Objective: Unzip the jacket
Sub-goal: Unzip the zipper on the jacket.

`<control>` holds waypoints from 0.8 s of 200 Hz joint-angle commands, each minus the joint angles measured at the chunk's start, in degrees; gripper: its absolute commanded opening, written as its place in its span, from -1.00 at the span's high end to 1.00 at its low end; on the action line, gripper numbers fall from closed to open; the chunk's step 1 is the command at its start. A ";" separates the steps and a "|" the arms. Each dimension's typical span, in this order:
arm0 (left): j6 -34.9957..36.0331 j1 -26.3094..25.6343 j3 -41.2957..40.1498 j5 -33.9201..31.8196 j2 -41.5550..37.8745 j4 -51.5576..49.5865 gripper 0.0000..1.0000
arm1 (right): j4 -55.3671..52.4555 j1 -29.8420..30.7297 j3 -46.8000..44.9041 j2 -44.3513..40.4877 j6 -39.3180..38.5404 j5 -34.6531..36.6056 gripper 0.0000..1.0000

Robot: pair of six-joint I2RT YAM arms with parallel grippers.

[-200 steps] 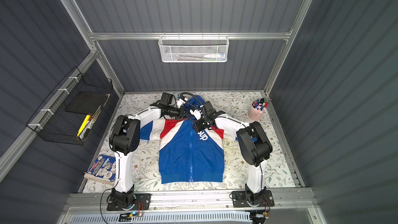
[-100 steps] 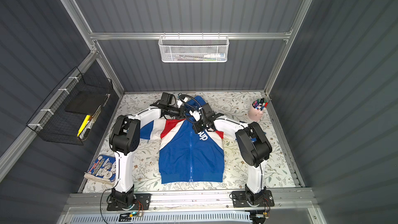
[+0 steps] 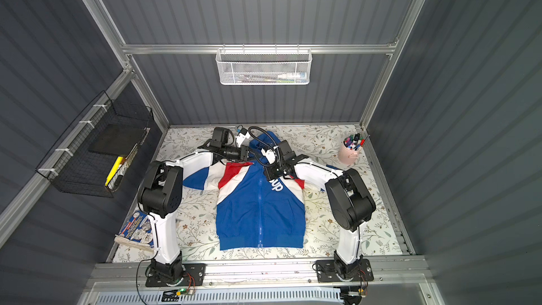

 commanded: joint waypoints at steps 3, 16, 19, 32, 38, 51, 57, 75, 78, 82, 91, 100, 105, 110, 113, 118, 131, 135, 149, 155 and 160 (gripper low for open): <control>1.27 0.57 0.32 1.22 -1.74 1.61 -0.07 | -1.52 -0.28 0.43 -0.06 0.45 -1.50 1.00; 1.65 0.57 0.36 1.09 -1.53 1.35 -0.18 | -1.61 -0.31 0.53 -0.16 0.36 -1.61 1.00; 1.81 0.57 0.28 1.02 -1.54 1.35 -0.20 | -1.63 -0.27 0.52 -0.17 0.38 -1.63 1.00; 3.00 0.57 0.15 0.55 -1.27 0.96 -0.27 | -1.65 -0.26 0.69 -0.19 0.35 -1.80 1.00; 3.65 0.48 0.14 -0.13 -1.22 0.61 -0.29 | -1.70 -0.26 0.77 -0.20 0.28 -1.83 1.00; 5.48 0.48 0.61 -1.66 -0.92 -0.67 -0.30 | -1.75 -0.31 1.01 -0.24 0.36 -1.88 1.00; 6.26 0.41 0.67 -1.86 -0.88 -1.00 -0.30 | -1.70 -0.31 0.96 -0.20 0.34 -1.93 1.00; 8.59 0.39 0.89 -1.92 -0.78 -2.16 -0.29 | -1.70 -0.31 1.22 -0.15 0.39 -1.79 1.00; 8.98 0.39 0.87 -2.07 -0.74 -2.63 -0.29 | -1.79 -0.27 1.22 -0.04 0.43 -1.85 1.00; 9.59 0.39 0.97 -2.28 -0.67 -3.31 -0.29 | -1.79 -0.33 1.39 -0.02 0.45 -1.81 1.00; 10.65 0.39 0.91 -3.04 -0.45 -4.78 -0.29 | -1.78 -0.26 1.36 -0.03 0.45 -1.82 1.00; 11.24 0.39 0.63 -3.80 -0.36 -5.31 -0.28 | -1.78 -0.26 1.36 0.02 0.52 -1.84 1.00; 11.54 0.39 0.37 -4.10 -0.36 -5.35 -0.29 | -1.66 -0.31 1.31 0.06 0.53 -1.84 1.00; 11.69 0.31 0.12 -4.16 -0.40 -5.42 -0.29 | -1.68 -0.27 1.32 0.15 0.56 -1.90 1.00; 11.82 0.24 0.00 -4.12 -0.44 -5.41 -0.29 | -1.71 -0.33 1.37 0.13 0.54 -1.92 1.00; 11.95 0.21 -0.18 -4.16 -0.43 -5.43 -0.29 | -1.72 -0.29 1.39 0.22 0.63 -1.98 1.00; 12.38 -0.17 -0.27 -4.16 -0.45 -5.60 -0.29 | -1.66 -0.26 1.48 0.48 0.62 -2.10 1.00; 12.49 -0.29 -0.24 -4.16 -0.40 -5.68 -0.29 | -1.69 -0.27 1.49 0.50 0.71 -2.19 1.00; 12.78 -0.73 0.12 -4.14 -0.12 -5.89 -0.29 | -1.68 -0.26 1.60 0.64 0.80 -2.27 1.00; 13.01 -0.97 0.49 -4.16 0.12 -6.23 -0.29 | -1.58 -0.26 1.62 0.61 0.88 -2.25 1.00; 13.18 -1.08 0.67 -4.31 0.33 -6.51 -0.29 | -1.59 -0.26 1.63 0.60 0.89 -2.31 1.00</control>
